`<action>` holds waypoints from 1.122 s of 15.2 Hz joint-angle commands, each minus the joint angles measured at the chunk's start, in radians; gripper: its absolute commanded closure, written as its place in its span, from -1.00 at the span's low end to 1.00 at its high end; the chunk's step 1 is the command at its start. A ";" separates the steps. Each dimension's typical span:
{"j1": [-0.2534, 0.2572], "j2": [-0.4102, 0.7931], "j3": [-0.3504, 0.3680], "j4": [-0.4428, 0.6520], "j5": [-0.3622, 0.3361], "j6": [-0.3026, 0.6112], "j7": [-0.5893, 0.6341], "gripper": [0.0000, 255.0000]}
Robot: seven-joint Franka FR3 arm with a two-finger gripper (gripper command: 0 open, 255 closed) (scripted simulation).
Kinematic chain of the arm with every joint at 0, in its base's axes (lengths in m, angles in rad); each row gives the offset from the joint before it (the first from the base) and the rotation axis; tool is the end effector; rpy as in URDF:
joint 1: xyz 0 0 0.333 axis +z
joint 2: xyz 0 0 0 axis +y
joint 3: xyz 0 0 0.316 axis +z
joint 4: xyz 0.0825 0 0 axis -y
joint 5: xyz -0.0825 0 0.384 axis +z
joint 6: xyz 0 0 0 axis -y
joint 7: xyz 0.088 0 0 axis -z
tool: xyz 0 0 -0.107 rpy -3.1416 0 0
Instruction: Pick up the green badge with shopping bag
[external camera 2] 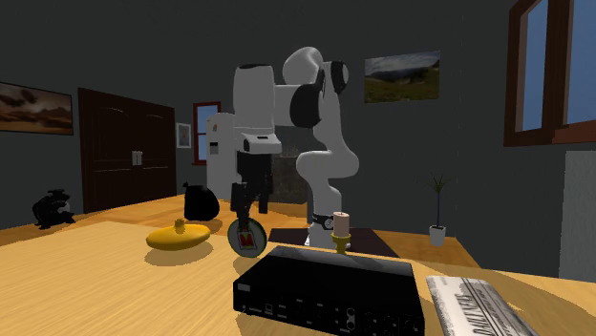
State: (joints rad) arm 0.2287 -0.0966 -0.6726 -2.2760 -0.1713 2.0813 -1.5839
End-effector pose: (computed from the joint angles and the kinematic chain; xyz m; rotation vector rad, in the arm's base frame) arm 0.4404 -0.2207 0.3782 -2.5091 -1.7883 0.2049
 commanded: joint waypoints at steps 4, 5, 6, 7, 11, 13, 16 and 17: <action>0.000 0.037 -0.007 -0.021 0.019 0.053 -0.016 -1.00; 0.000 0.034 -0.007 -0.023 0.018 0.053 -0.014 1.00; 0.000 0.035 -0.007 -0.023 0.018 0.053 -0.014 1.00; 0.000 0.035 -0.007 -0.023 0.018 0.053 -0.014 1.00; 0.000 0.036 -0.007 -0.023 0.018 0.054 -0.014 1.00; 0.000 0.033 -0.006 -0.024 0.017 0.053 -0.013 1.00; 0.000 0.018 -0.004 -0.008 0.009 0.025 -0.009 1.00; 0.000 0.010 -0.003 -0.002 0.005 0.010 -0.006 1.00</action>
State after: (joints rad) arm 0.2290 -0.0749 -0.6768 -2.2814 -0.1594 2.1066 -1.5944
